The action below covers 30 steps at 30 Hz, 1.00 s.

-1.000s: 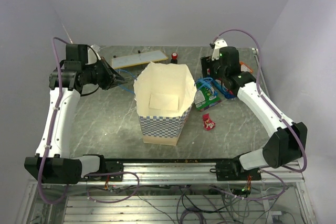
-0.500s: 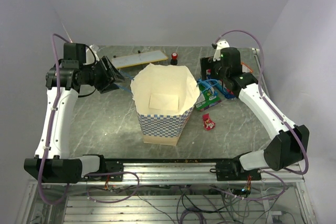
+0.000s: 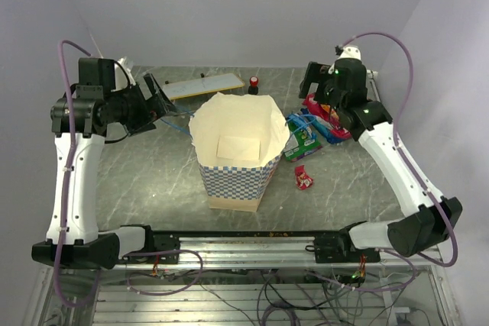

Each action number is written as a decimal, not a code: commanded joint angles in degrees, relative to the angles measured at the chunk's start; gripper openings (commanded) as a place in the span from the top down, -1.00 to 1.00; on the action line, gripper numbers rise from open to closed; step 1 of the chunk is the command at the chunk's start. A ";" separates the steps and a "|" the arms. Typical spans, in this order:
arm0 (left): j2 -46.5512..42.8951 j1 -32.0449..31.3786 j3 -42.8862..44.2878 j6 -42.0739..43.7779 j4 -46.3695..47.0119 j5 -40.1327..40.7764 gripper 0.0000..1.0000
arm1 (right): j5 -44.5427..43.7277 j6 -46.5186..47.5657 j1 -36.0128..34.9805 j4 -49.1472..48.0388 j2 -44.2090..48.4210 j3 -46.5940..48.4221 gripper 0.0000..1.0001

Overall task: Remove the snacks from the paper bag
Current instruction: Adjust the paper bag at the center of the board, then reset both arms

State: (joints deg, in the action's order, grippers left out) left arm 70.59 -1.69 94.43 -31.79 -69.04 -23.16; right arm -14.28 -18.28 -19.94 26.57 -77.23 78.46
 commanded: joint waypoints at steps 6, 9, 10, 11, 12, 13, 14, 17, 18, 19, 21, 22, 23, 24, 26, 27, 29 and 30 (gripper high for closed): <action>-3.09 0.43 8.98 3.37 -8.26 9.81 -0.95 | 4.54 -3.93 0.25 1.59 10.28 2.54 -1.00; -3.82 0.38 11.16 4.10 -9.79 8.59 -0.80 | 5.02 -0.33 0.25 2.59 13.63 3.67 -1.00; -3.93 0.39 12.00 4.61 -10.18 8.12 -0.79 | 4.83 0.24 0.25 2.96 14.35 4.19 -1.00; -4.08 0.40 13.06 5.34 -10.73 8.11 -0.79 | 4.65 0.48 0.26 3.68 15.12 5.07 -1.00; -4.06 0.44 14.45 5.94 -11.76 8.43 -0.79 | 4.28 0.31 0.21 4.62 16.07 6.30 -1.00; -4.01 0.41 15.95 6.60 -12.45 8.96 -0.79 | 3.66 -0.28 0.27 5.83 16.76 7.59 -1.00; -3.97 0.38 17.47 7.10 -12.94 9.48 -0.82 | 3.51 -1.21 0.26 7.74 17.43 8.89 -1.00; -3.69 0.38 22.12 7.52 -12.95 9.48 -0.91 | 3.23 -3.98 0.26 11.29 20.30 10.43 -1.00; -3.14 0.38 24.10 7.21 -13.24 8.97 -0.95 | 2.57 -5.85 0.26 13.35 20.93 11.27 -1.00; -2.59 0.38 26.05 7.04 -13.54 7.75 -0.97 | 2.08 -8.41 0.26 16.18 21.30 13.53 -1.00; -3.43 0.38 26.56 6.59 -11.84 5.15 -0.99 | 2.81 -10.01 0.30 19.66 22.32 15.76 -1.00; -4.44 0.38 25.41 6.46 -10.43 4.34 -0.98 | 3.07 -10.02 0.22 21.55 22.51 17.24 -1.00; -5.67 0.42 24.00 6.01 -9.01 3.88 -0.98 | 2.45 -10.02 0.19 23.51 22.60 18.90 -1.00; -6.82 0.38 22.76 5.77 -7.79 3.45 -0.97 | 1.61 -9.71 0.24 25.53 22.51 21.12 -1.00; -8.75 0.44 20.31 5.39 -5.35 1.99 -0.97 | -1.14 -9.49 0.21 29.51 21.70 26.16 -1.00; -9.41 0.41 19.45 5.13 -4.46 1.38 -0.97 | -2.26 -9.49 0.25 31.27 21.31 28.61 -1.00; -10.26 0.40 18.71 4.70 -2.67 -0.06 -0.97 | -3.59 -9.47 0.26 33.28 21.14 31.93 -1.00; -10.37 0.38 19.26 4.50 -1.98 -0.63 -0.97 | -3.91 -9.74 0.25 33.81 21.38 32.80 -1.00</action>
State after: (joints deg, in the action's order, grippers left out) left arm 61.47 -1.67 114.04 -26.39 -76.73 -19.44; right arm -14.24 -26.94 -19.92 52.75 -55.75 106.67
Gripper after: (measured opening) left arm 0.989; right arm 0.999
